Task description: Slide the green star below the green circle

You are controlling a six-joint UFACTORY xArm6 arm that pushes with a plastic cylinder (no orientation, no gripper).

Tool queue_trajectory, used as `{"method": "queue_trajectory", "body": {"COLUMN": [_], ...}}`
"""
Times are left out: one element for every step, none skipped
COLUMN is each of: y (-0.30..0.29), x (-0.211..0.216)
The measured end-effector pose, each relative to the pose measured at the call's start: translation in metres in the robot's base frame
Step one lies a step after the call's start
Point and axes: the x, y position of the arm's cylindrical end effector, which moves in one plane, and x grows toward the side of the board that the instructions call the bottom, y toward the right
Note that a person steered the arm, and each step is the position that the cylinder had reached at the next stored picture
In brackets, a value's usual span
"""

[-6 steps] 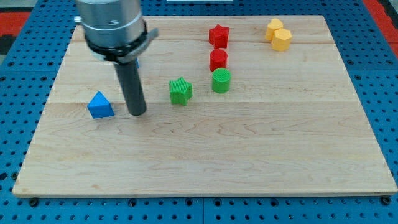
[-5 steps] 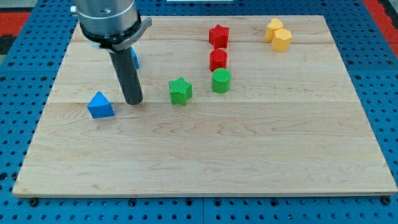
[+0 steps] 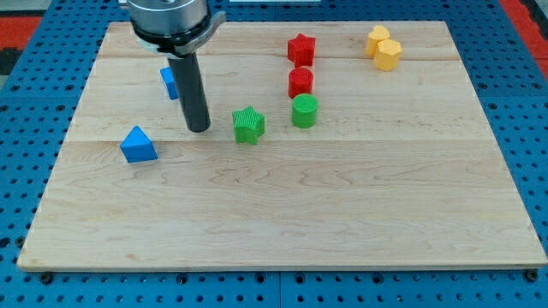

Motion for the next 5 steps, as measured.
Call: {"method": "queue_trajectory", "body": {"y": [0.014,0.019,0.014,0.017,0.017], "x": [0.017,0.047,0.02,-0.014,-0.021]}}
